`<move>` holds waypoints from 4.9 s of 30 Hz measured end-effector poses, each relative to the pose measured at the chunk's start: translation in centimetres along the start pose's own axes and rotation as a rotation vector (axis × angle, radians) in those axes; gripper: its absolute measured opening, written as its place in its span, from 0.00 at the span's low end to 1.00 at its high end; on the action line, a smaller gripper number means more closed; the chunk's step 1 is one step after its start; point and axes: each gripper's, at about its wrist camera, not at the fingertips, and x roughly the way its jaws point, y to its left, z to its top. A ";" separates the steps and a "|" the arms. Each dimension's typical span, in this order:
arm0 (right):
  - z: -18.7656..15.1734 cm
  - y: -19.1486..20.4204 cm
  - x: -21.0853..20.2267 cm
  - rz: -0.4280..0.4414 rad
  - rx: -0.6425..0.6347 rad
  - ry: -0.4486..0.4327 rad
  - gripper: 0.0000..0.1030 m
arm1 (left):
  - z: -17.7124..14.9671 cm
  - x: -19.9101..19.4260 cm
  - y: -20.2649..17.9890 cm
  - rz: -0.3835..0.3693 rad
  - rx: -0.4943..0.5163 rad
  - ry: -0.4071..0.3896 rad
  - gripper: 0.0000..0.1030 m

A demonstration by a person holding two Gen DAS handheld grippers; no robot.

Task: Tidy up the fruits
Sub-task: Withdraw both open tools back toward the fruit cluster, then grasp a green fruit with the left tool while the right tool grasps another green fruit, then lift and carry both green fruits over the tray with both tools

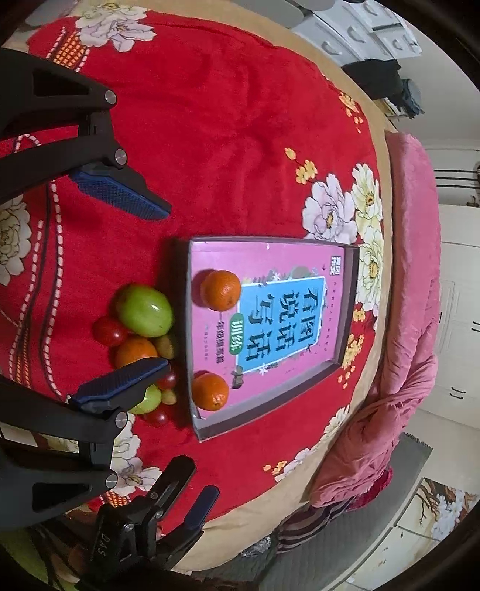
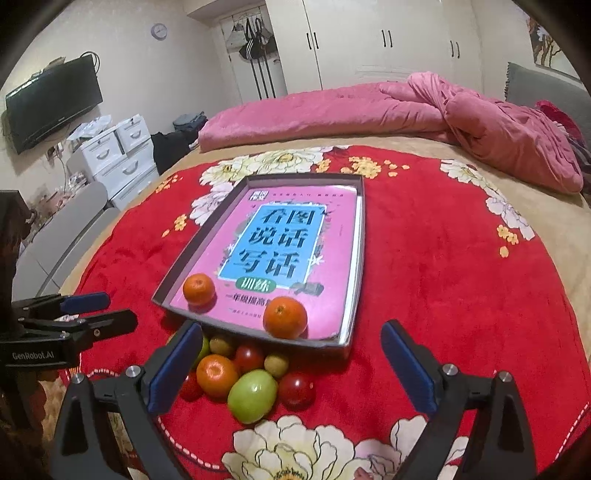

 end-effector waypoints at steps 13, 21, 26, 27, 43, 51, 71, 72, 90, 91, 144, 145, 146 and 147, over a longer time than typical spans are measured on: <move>-2.3 0.5 0.2 0.006 -0.025 0.063 0.95 | -1.7 0.6 0.3 0.007 0.010 0.042 0.76; -3.4 0.1 0.9 0.009 -0.024 0.114 0.95 | -2.5 1.2 0.0 0.006 0.027 0.080 0.76; -4.4 0.4 1.4 0.017 -0.041 0.148 0.95 | -3.0 2.0 -0.4 0.009 0.036 0.108 0.76; -4.6 0.5 1.5 0.021 -0.046 0.154 0.95 | -3.0 2.1 -0.5 0.008 0.039 0.113 0.76; -6.5 2.1 3.6 0.064 -0.078 0.233 0.88 | -3.8 4.0 -0.5 0.007 0.035 0.170 0.76; -6.6 2.6 4.8 0.124 -0.056 0.262 0.65 | -3.6 4.7 -0.5 -0.010 0.043 0.167 0.76; -5.8 2.6 7.3 0.120 -0.001 0.276 0.50 | -2.4 6.5 -0.6 -0.052 0.040 0.171 0.56; -5.8 2.7 7.3 0.124 -0.004 0.275 0.49 | -2.3 6.6 -0.5 -0.058 0.035 0.172 0.56; -6.4 2.0 6.3 0.161 -0.003 0.261 0.42 | -0.9 9.1 -1.4 -0.104 0.069 0.219 0.52; -6.4 2.0 6.3 0.159 -0.006 0.260 0.42 | -0.8 9.3 -1.5 -0.106 0.075 0.222 0.51; -3.3 -0.2 1.7 0.131 0.067 0.119 0.40 | -0.3 1.6 -0.8 -0.152 -0.008 0.074 0.45; -3.2 -0.4 1.6 0.128 0.070 0.113 0.40 | -0.1 1.5 -1.0 -0.157 -0.006 0.070 0.45; -3.1 -0.6 1.4 0.125 0.073 0.106 0.40 | -0.1 1.3 -1.1 -0.159 -0.005 0.066 0.45; -2.9 -0.7 1.2 0.122 0.075 0.100 0.40 | 0.0 1.2 -1.2 -0.160 -0.004 0.062 0.45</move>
